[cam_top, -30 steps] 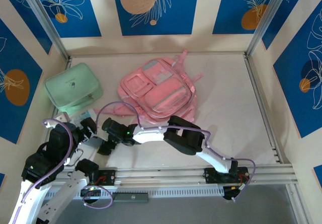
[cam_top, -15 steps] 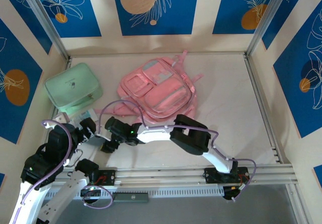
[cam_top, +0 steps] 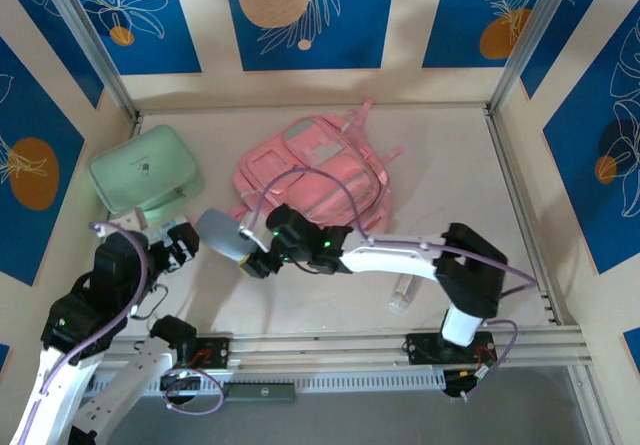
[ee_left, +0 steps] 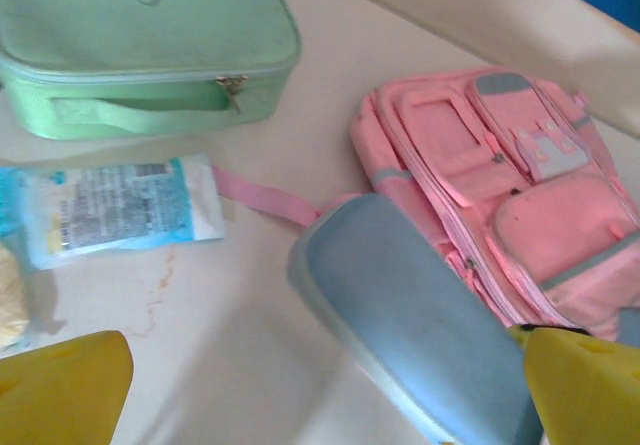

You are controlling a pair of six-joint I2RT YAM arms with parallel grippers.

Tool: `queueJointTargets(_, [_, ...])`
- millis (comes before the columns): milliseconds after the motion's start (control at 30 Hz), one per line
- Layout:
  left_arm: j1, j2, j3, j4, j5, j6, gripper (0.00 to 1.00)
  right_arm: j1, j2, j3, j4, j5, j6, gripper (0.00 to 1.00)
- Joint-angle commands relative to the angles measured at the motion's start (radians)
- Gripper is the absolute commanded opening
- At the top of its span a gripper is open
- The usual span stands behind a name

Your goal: Pack books, pencil case, and school supplies into a backpack

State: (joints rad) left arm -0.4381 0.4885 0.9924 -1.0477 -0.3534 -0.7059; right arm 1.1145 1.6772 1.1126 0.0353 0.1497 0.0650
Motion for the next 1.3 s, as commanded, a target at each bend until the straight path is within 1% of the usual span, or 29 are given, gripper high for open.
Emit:
queueJointTargets(0, [0.009, 0.080, 0.015, 0.111, 0.126, 0.075, 0.99, -0.061, -0.122, -0.041, -0.091, 0.027, 0.094, 0.64])
queueJointTargets(67, [0.008, 0.122, -0.003, 0.178, 0.182, 0.101, 1.00, -0.102, -0.195, -0.073, -0.157, 0.044, 0.125, 0.64])
queueJointTargets(233, [0.000, 0.233, -0.064, 0.361, 0.337, 0.159, 0.99, -0.214, -0.350, -0.130, -0.307, 0.038, 0.184, 0.64])
queueJointTargets(333, [-0.037, 0.307, -0.088, 0.447, 0.365, 0.175, 0.99, -0.300, -0.446, -0.163, -0.389, 0.035, 0.224, 0.64])
queueJointTargets(433, [-0.116, 0.389, -0.106, 0.532, 0.346, 0.205, 0.99, -0.390, -0.525, -0.185, -0.477, 0.022, 0.256, 0.65])
queueJointTargets(533, [-0.215, 0.496, -0.092, 0.588, 0.281, 0.263, 0.99, -0.477, -0.582, -0.201, -0.556, 0.031, 0.285, 0.65])
queueJointTargets(600, [-0.273, 0.572, -0.073, 0.625, 0.259, 0.308, 0.99, -0.539, -0.618, -0.218, -0.590, 0.024, 0.304, 0.65])
queueJointTargets(733, [-0.354, 0.730, -0.041, 0.714, 0.215, 0.414, 1.00, -0.662, -0.687, -0.260, -0.630, -0.013, 0.339, 0.65])
queueJointTargets(900, [-0.394, 0.916, 0.017, 0.824, 0.246, 0.559, 0.99, -0.769, -0.734, -0.291, -0.659, -0.052, 0.344, 0.65])
queueJointTargets(967, [-0.407, 0.995, 0.058, 0.850, 0.234, 0.627, 0.99, -0.815, -0.738, -0.301, -0.664, -0.082, 0.346, 0.65])
queueJointTargets(1033, [-0.412, 1.061, 0.099, 0.862, 0.203, 0.663, 0.99, -0.854, -0.739, -0.307, -0.664, -0.119, 0.352, 0.65])
queueJointTargets(1100, [-0.413, 1.120, 0.152, 0.850, 0.200, 0.686, 0.99, -0.876, -0.739, -0.310, -0.667, -0.135, 0.352, 0.64])
queueJointTargets(1167, [-0.418, 1.180, 0.202, 0.840, 0.234, 0.721, 0.99, -0.891, -0.744, -0.310, -0.673, -0.133, 0.349, 0.64])
queueJointTargets(1267, [-0.425, 1.253, 0.248, 0.836, 0.250, 0.761, 1.00, -0.908, -0.747, -0.307, -0.678, -0.129, 0.348, 0.64])
